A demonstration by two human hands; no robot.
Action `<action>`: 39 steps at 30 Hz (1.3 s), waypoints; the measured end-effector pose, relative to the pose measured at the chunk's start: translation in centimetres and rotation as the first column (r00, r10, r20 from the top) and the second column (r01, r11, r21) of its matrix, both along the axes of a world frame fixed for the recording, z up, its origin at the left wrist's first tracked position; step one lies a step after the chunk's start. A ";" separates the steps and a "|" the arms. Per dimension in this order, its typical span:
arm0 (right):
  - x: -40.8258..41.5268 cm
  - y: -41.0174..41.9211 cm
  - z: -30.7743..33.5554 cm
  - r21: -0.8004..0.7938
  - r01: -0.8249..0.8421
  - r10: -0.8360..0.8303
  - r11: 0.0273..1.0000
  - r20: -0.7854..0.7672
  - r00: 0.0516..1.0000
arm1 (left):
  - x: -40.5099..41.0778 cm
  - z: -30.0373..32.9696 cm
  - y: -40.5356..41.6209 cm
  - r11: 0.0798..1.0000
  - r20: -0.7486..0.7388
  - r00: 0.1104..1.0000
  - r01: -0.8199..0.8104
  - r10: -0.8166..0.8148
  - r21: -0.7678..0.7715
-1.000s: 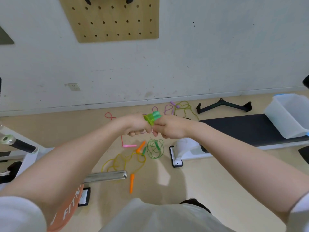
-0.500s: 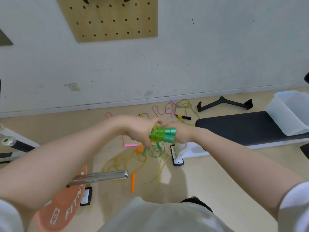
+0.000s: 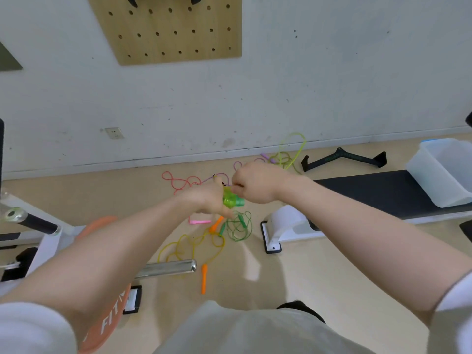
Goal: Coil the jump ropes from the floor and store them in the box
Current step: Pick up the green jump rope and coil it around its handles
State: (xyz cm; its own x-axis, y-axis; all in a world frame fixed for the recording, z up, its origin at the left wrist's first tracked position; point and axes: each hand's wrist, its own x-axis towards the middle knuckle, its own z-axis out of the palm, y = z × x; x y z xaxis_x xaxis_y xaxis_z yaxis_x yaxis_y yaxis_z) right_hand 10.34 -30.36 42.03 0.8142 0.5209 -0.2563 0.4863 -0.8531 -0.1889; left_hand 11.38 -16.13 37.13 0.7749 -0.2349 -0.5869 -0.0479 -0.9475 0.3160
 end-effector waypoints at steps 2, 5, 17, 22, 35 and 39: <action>-0.9 0.3 -0.6 0.022 -0.002 0.004 1.000 -0.085 0.996 | 0.7 0.1 0.0 0.973 -0.135 0.980 -0.164 0.143 -0.164; -1.4 -0.2 -1.5 0.120 0.068 -0.045 0.991 -0.181 0.982 | 1.0 -0.2 0.3 0.899 -0.289 0.933 -0.305 0.215 -0.316; -3.6 -2.6 -5.3 0.482 0.465 0.038 0.743 -0.724 0.689 | 0.3 3.6 1.1 0.776 -0.267 0.942 -0.012 -0.202 -0.631; -1.5 -3.8 -3.8 0.286 0.198 -0.063 0.938 -0.419 0.906 | -1.4 5.4 -0.6 0.850 -0.107 0.844 0.526 -0.526 -0.028; -2.5 -0.4 0.7 -0.217 -0.044 0.070 0.975 0.116 0.991 | 0.0 -1.8 -1.4 0.994 0.305 0.952 -0.029 -0.005 0.107; -3.4 -0.9 -1.8 -0.002 0.080 -0.080 0.997 0.001 0.997 | 1.9 -1.5 0.5 0.901 -0.097 0.930 -0.367 0.354 -0.230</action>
